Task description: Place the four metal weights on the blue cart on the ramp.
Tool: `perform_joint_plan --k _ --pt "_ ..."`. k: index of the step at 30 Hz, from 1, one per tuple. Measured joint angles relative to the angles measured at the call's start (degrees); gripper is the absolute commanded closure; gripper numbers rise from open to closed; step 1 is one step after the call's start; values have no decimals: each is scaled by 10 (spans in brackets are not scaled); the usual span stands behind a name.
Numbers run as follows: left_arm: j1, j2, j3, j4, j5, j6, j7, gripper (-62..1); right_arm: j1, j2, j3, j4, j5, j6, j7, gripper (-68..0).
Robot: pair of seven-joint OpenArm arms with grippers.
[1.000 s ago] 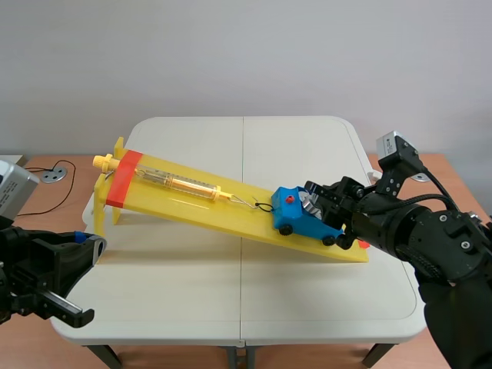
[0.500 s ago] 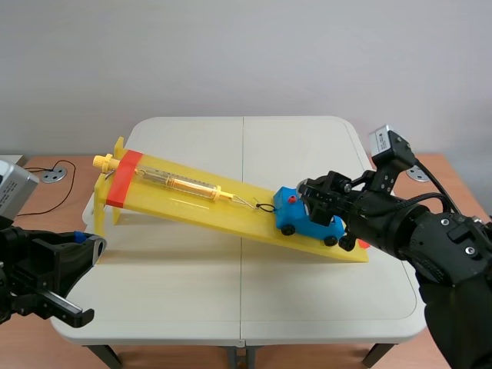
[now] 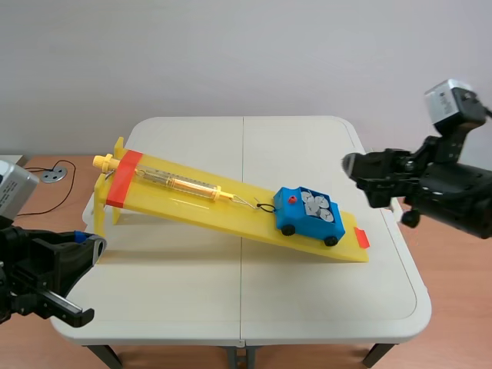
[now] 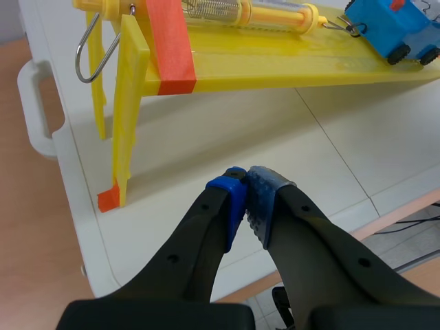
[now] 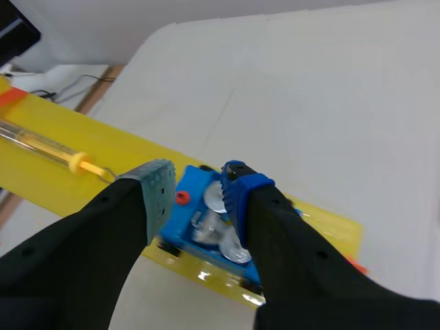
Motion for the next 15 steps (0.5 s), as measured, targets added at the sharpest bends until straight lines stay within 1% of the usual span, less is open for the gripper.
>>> perform_joint_plan --k 4,8,11,15 --pt "-1 1 0 0 0 -20 0 -29 -60 67 26 42 0 0 0 -18" --pt "-5 15 0 0 0 -29 0 -27 -136 125 57 67 0 0 0 -7" --pt "-11 35 0 0 3 -30 0 -27 -197 158 82 81 0 0 -3 -7" --pt "-32 60 12 0 30 -29 0 -27 -284 183 114 98 0 0 -5 -7"
